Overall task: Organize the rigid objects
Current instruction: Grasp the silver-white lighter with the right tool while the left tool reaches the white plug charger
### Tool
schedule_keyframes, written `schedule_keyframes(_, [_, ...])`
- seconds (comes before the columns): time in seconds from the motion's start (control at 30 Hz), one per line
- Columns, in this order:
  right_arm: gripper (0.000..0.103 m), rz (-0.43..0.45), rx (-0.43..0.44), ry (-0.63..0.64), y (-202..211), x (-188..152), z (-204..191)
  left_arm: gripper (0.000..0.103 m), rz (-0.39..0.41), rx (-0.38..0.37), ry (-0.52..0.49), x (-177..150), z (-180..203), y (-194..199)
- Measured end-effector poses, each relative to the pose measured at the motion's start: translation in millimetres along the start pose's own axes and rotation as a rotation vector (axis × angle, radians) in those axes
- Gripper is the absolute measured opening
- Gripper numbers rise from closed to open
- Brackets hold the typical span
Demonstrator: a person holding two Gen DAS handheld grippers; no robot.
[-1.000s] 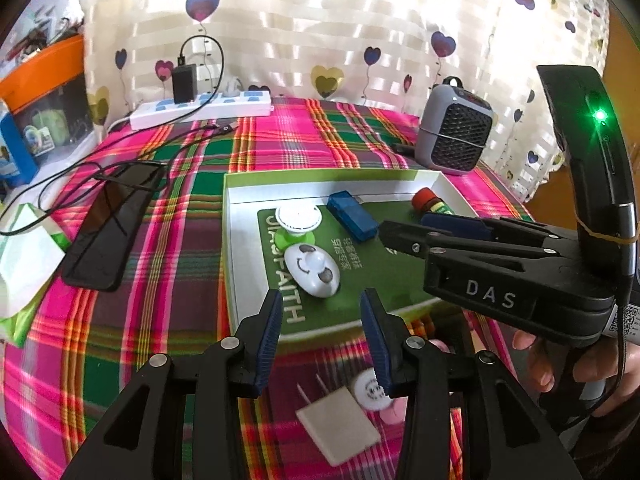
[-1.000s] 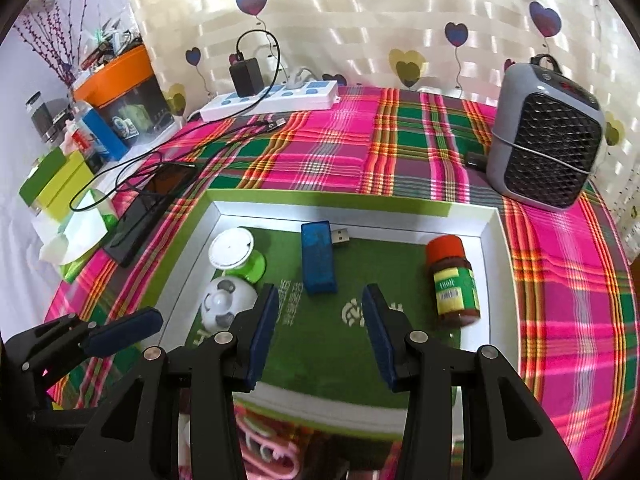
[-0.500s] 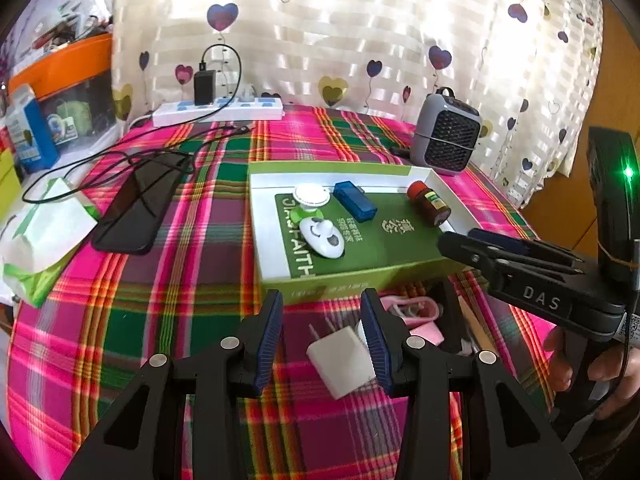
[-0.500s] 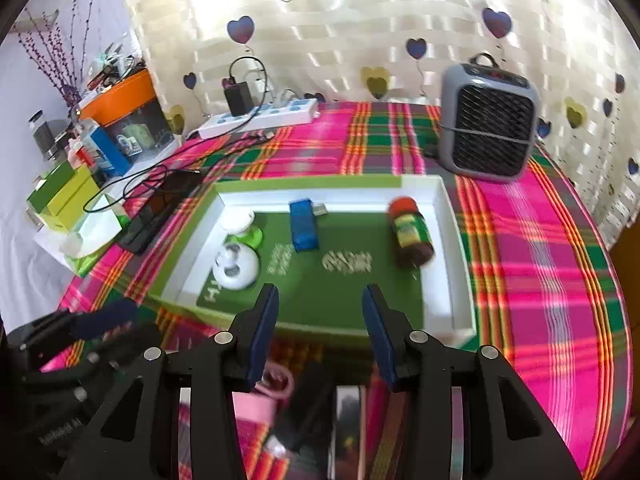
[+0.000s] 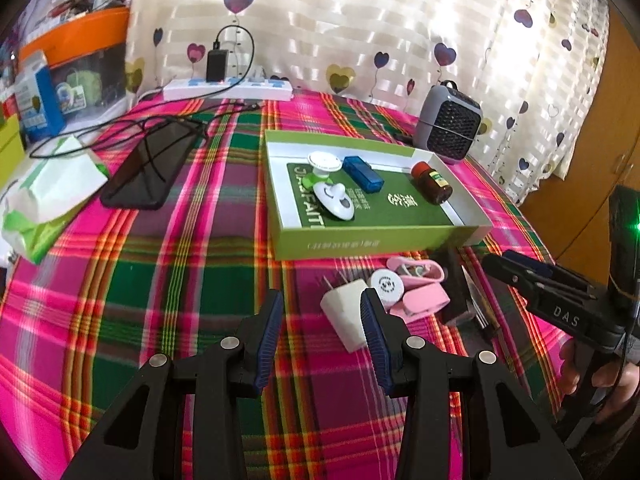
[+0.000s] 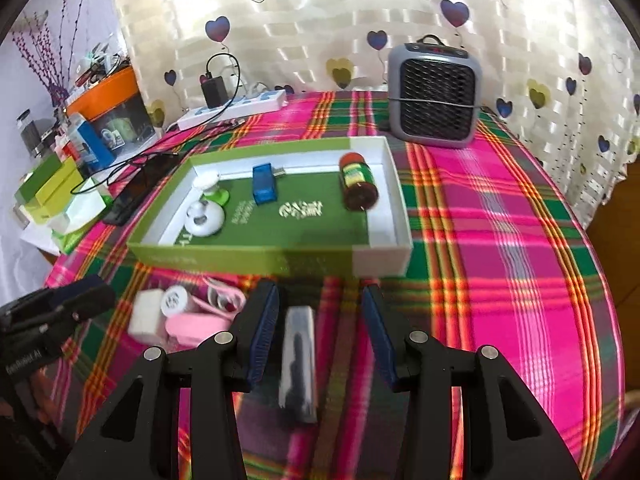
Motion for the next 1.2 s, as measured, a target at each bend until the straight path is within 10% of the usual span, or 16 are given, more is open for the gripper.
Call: schedule_keyframes(1.2, [0.045, -0.081, -0.059, 0.127, -17, -26, -10, 0.043, -0.096, 0.01, -0.032, -5, 26, -35])
Point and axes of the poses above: each gripper's, at about its wrist camera, not at the fingertips, and y roughly against the way its jaws point, z to its right, x to its top, the point moved 6 cm from there along -y, roughly the way its jaws point, and after that the axes turned 4 degrees about -x, right-handed, at the moved point
